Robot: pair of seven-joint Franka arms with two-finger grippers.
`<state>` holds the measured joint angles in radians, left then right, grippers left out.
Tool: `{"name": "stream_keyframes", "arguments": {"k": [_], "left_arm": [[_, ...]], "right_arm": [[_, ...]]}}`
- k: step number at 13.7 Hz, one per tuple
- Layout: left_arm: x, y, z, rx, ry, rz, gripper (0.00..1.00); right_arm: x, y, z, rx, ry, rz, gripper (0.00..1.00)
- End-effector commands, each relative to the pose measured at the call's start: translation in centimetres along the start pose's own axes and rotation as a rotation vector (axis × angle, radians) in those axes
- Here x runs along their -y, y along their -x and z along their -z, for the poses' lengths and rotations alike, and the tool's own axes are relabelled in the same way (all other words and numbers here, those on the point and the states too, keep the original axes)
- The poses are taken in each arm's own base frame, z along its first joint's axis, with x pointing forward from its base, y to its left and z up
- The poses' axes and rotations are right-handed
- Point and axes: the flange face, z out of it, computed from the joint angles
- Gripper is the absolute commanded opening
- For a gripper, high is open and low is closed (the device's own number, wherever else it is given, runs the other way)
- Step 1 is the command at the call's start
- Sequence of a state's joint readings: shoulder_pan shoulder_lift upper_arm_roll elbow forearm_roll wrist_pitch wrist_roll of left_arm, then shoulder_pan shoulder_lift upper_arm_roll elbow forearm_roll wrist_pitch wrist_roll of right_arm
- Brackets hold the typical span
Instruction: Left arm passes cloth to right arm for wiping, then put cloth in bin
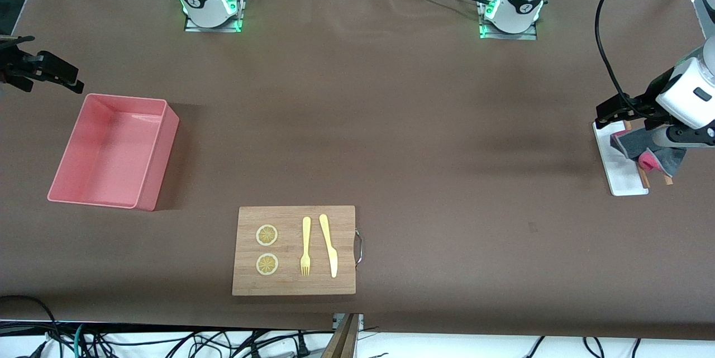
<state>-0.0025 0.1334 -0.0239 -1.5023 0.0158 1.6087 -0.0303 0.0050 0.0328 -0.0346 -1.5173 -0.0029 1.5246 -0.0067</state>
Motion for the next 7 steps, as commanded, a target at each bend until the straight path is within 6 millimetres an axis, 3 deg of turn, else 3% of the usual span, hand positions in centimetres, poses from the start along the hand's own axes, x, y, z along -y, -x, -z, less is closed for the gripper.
{"name": "stream_keyframes", "arguments": {"k": [1, 7], "left_arm": [[0.08, -0.47, 1.31, -0.017, -0.02, 0.006, 1.0], [-0.19, -0.61, 1.2, -0.017, -0.022, 0.001, 1.0]], "right_arm": [[-0.05, -0.2, 0.45, -0.009, -0.017, 0.008, 1.0], [-0.05, -0.15, 0.54, -0.01, -0.017, 0.008, 1.0]]}}
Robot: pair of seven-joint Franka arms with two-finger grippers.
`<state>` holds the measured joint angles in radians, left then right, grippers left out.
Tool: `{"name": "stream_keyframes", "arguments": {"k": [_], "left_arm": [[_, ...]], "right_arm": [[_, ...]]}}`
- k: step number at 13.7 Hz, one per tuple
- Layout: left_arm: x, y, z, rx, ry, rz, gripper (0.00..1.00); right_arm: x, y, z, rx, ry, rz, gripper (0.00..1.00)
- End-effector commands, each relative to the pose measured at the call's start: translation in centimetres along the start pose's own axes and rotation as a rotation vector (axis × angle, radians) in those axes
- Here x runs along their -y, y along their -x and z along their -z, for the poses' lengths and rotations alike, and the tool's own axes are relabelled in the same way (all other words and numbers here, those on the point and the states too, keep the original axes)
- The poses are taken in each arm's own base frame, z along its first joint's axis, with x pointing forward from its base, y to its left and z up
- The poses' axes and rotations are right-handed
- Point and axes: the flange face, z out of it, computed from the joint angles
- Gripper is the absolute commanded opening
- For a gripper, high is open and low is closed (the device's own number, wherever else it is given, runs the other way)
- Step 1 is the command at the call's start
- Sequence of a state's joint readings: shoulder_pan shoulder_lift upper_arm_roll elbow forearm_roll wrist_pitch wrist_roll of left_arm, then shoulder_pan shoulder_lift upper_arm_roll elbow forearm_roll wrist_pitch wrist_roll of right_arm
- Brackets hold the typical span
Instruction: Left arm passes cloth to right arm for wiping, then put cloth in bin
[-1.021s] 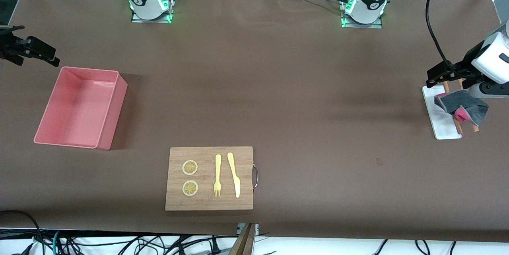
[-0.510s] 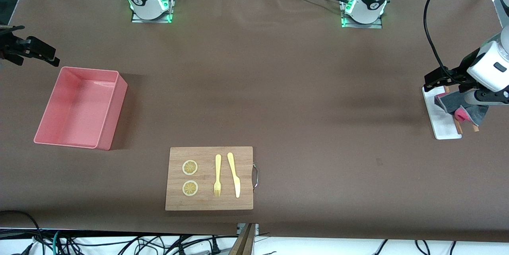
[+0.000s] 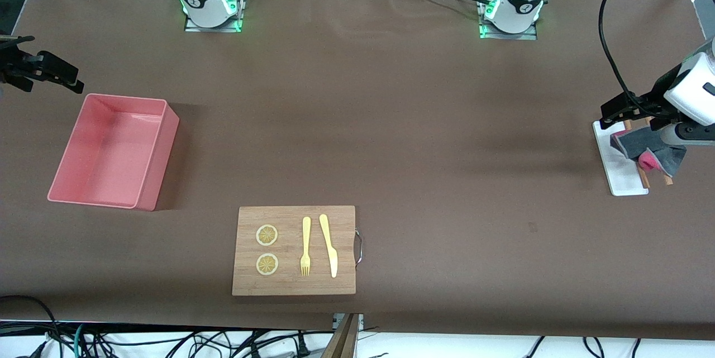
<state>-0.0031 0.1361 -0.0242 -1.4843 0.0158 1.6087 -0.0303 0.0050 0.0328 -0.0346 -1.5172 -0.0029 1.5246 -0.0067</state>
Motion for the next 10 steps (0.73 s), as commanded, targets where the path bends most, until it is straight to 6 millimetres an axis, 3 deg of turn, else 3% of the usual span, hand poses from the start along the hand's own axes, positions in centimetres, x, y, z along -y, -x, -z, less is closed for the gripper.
{"name": "stream_keyframes", "arguments": {"k": [1, 10], "left_arm": [[-0.16, -0.53, 0.4, 0.0, -0.021, 0.001, 1.0], [-0.36, -0.81, -0.24, 0.01, -0.021, -0.002, 1.0]], "right_arm": [[-0.05, -0.15, 0.54, -0.01, -0.017, 0.008, 1.0], [-0.05, -0.15, 0.54, -0.01, -0.017, 0.008, 1.0]]}}
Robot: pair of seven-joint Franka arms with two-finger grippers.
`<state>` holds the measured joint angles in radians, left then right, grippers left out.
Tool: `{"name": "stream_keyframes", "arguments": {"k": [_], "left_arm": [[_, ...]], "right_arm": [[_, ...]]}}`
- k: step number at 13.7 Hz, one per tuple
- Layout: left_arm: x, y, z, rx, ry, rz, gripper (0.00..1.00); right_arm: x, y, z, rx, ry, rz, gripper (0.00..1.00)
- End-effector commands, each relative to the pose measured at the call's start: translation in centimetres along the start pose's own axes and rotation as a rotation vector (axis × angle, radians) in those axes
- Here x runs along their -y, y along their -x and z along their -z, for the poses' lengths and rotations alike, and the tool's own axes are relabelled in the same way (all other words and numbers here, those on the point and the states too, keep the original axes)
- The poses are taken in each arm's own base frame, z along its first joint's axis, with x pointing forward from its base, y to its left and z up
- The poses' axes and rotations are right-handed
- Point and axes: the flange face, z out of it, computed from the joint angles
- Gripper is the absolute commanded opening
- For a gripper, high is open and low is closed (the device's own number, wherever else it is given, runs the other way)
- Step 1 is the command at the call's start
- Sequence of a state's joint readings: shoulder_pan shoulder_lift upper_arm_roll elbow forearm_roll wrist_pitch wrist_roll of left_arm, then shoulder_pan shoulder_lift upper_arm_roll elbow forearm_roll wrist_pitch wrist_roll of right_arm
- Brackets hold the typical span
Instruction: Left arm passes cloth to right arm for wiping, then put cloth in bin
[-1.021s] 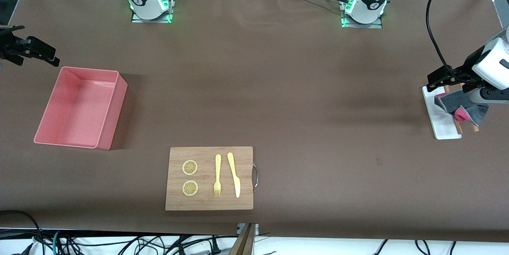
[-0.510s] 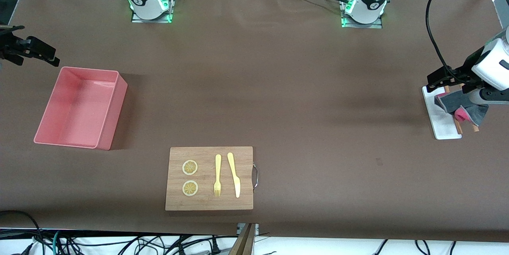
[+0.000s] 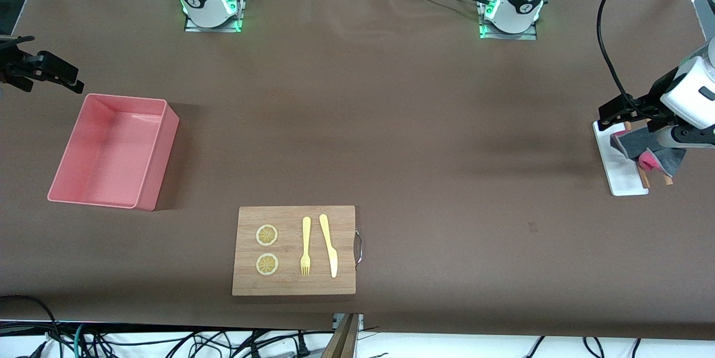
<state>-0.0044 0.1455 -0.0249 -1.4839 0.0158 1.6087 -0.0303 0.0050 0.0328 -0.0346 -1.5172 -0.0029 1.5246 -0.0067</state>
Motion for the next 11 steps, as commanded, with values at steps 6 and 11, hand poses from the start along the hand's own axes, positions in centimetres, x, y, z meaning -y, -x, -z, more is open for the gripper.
{"name": "stream_keyframes", "arguments": {"k": [6, 11], "left_arm": [[-0.2, -3.2, -1.8, 0.01, -0.007, -0.032, 1.0], [7.9, -3.1, -6.2, 0.135, 0.01, -0.041, 1.0]], "right_arm": [[0.0, -0.1, 0.5, -0.01, -0.016, 0.008, 1.0], [0.0, -0.2, 0.5, -0.012, -0.016, 0.008, 1.0]]}}
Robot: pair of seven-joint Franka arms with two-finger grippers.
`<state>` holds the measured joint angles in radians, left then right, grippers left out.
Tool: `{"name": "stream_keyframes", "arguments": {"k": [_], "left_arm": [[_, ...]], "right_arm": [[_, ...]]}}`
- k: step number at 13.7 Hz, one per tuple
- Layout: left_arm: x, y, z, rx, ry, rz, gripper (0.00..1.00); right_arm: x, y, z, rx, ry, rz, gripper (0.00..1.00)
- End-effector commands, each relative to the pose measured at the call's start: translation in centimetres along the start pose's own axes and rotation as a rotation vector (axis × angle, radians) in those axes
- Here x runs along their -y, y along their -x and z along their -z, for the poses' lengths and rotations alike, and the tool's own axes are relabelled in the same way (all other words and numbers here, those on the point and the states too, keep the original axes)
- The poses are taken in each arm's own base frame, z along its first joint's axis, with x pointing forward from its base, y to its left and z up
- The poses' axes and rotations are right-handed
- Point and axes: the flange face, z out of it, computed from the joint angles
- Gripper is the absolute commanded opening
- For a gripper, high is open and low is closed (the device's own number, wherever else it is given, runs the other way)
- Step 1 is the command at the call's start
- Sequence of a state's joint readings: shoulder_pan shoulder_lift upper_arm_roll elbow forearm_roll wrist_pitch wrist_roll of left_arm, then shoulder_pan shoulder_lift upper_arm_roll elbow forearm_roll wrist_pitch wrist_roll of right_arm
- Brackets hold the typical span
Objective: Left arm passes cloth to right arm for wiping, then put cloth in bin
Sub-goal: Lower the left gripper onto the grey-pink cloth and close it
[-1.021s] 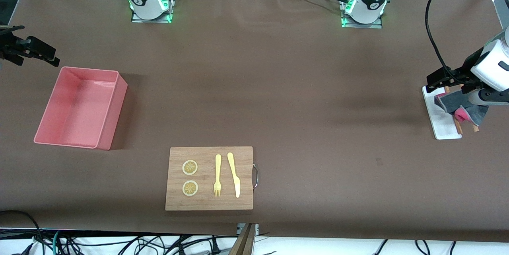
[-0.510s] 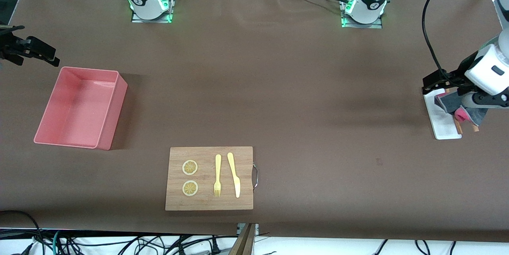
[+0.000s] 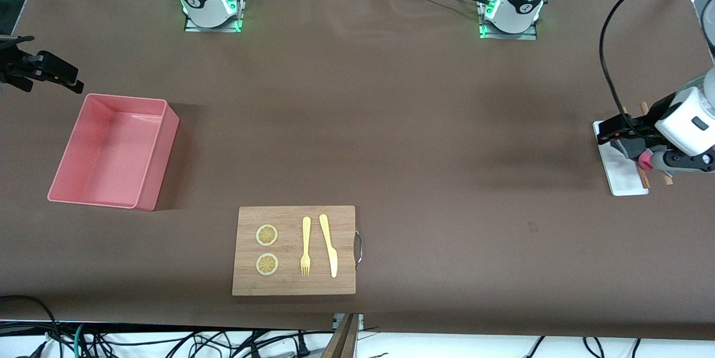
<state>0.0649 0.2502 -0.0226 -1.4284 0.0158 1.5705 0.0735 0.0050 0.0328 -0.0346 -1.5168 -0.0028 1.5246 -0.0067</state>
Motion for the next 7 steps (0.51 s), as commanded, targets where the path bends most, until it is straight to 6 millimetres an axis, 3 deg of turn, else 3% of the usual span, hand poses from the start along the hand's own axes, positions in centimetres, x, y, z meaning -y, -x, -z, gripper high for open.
{"name": "stream_keyframes", "arguments": {"k": [1, 3, 6, 7], "left_arm": [[5.4, -1.4, -4.0, 0.075, 0.001, -0.009, 1.0], [11.3, -3.1, -10.1, 0.133, 0.033, 0.026, 1.0], [16.5, -4.8, -16.5, 0.143, -0.038, -0.009, 1.0], [17.1, -5.3, -17.9, 0.157, -0.087, -0.051, 1.0]], "right_arm": [[0.0, -0.2, 0.5, -0.011, -0.016, 0.007, 1.0], [0.1, -0.2, 0.4, -0.01, -0.016, 0.012, 1.0], [0.0, -0.2, 0.4, -0.01, -0.016, 0.008, 1.0], [0.0, -0.2, 0.5, -0.011, -0.016, 0.01, 1.0]]}}
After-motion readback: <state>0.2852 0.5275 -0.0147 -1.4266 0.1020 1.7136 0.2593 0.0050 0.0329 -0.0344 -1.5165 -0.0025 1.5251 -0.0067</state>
